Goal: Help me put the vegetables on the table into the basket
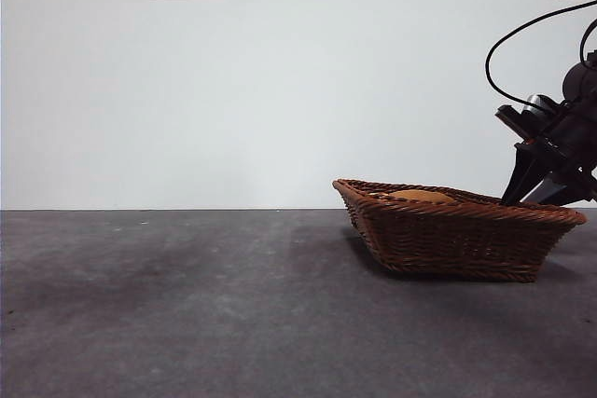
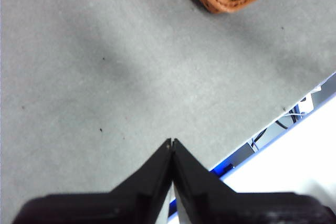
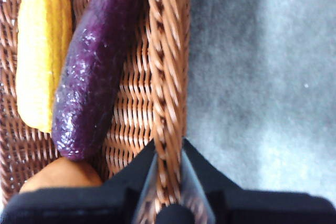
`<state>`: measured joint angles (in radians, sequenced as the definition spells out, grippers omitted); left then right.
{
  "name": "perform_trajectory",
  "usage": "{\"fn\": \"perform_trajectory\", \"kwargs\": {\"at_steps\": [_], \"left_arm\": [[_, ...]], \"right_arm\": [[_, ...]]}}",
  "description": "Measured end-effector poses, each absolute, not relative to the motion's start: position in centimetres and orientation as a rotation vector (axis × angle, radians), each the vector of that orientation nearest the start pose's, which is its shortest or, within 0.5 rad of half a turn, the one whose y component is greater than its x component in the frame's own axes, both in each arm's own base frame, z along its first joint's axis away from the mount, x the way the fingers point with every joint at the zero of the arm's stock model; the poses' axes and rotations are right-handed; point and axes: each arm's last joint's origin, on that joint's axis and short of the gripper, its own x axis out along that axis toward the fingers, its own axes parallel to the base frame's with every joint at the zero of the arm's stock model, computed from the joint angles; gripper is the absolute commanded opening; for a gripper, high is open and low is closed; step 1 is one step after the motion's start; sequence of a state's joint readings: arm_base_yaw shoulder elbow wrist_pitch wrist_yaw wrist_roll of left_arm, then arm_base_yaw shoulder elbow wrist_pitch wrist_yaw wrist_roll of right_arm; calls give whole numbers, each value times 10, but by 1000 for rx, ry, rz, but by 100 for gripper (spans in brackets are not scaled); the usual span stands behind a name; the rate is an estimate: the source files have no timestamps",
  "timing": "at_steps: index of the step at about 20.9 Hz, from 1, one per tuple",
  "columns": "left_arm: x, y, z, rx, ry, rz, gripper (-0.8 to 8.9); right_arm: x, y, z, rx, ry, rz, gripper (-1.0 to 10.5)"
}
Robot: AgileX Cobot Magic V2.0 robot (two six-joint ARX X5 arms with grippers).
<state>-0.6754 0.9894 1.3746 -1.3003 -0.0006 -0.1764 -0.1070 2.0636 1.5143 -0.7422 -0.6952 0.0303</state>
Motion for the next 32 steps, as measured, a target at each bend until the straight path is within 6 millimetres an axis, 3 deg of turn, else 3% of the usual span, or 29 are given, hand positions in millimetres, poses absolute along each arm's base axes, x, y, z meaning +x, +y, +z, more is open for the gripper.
{"fn": "perform_trajectory", "kwargs": {"at_steps": [1, 4, 5, 6, 8, 11, 12, 14, 15, 16, 20, 23, 26, 32], "left_arm": [[107, -85, 395, 151, 931, -544, -9], [106, -85, 395, 153, 936, -543, -9], [105, -84, 395, 152, 935, -543, -9], [104, -83, 396, 150, 930, -544, -9], [102, -82, 397, 148, 922, -546, -9], [97, -78, 399, 140, 902, -550, -8], [95, -76, 400, 136, 890, -552, -8], [89, -71, 403, 138, 864, -562, -8], [87, -70, 403, 145, 853, -568, -8], [85, -68, 404, 156, 841, -576, -8], [76, -61, 408, 190, 774, -608, -8], [71, -57, 415, 182, 713, -621, -8], [65, -52, 434, 161, 636, -632, -3], [56, -45, 459, 130, 548, -641, -3]], "right_arm": [[410, -25, 173, 537, 1215, 480, 65], [409, -25, 172, 526, 1239, 438, 583], [407, -25, 176, 513, 1241, 419, 599], [402, -26, 192, 491, 1212, 406, 599], [381, -25, 256, 395, 1063, 364, 598], [310, -22, 349, 272, 907, 229, 589], [280, -21, 373, 235, 866, 177, 497], [211, -17, 413, 150, 770, 49, 101], [181, -16, 425, 116, 727, -2, -29], [149, -14, 435, 88, 682, -47, -8], [50, -1, 448, 45, 528, 35, -7], [1, 7, 444, 43, 442, 140, 0], [-14, 8, 442, 33, 415, 145, -1], [-4, 7, 443, 37, 443, 145, 0]]}}
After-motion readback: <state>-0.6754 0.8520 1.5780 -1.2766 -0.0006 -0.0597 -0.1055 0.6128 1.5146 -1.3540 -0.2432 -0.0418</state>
